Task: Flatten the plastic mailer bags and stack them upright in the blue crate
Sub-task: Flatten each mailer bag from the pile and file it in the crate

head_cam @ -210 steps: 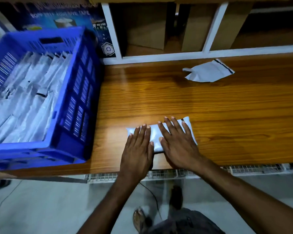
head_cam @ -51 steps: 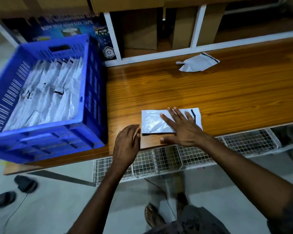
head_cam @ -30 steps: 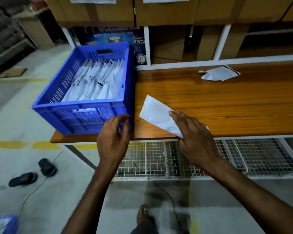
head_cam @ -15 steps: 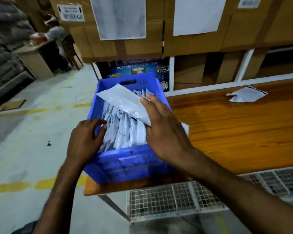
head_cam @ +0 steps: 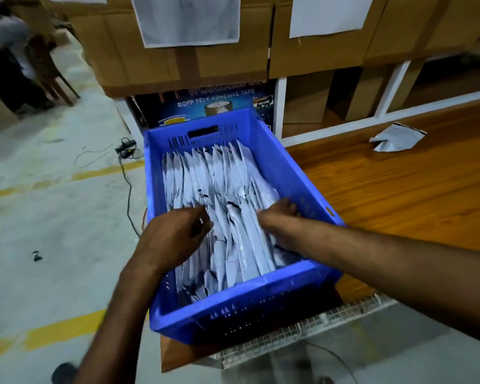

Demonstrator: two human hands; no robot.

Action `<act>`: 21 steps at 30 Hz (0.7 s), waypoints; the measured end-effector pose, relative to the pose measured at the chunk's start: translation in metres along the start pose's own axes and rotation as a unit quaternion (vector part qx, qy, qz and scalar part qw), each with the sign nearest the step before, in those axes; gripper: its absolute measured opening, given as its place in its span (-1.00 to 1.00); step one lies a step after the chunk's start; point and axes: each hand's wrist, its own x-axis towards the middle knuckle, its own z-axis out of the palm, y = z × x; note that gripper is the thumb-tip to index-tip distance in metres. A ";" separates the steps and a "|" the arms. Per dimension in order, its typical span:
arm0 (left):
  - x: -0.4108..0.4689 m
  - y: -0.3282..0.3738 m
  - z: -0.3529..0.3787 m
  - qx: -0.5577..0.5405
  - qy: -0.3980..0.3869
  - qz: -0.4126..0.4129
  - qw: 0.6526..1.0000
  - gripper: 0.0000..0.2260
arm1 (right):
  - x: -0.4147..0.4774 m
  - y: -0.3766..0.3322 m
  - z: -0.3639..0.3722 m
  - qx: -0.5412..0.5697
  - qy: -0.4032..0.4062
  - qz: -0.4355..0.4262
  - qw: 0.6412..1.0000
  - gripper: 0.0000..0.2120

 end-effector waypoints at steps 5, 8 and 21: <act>-0.001 -0.005 0.005 0.015 0.013 -0.026 0.999 -0.76 | -0.001 -0.004 -0.017 -0.121 -0.036 -0.068 0.990 -0.37; 0.002 -0.006 0.009 0.031 0.011 -0.020 0.999 -0.76 | -0.003 0.003 -0.030 -0.284 -0.079 -0.131 0.947 -0.27; 0.002 -0.005 0.007 0.034 0.015 -0.003 0.999 -0.76 | 0.016 0.030 -0.007 -0.403 -0.123 -0.204 0.884 0.05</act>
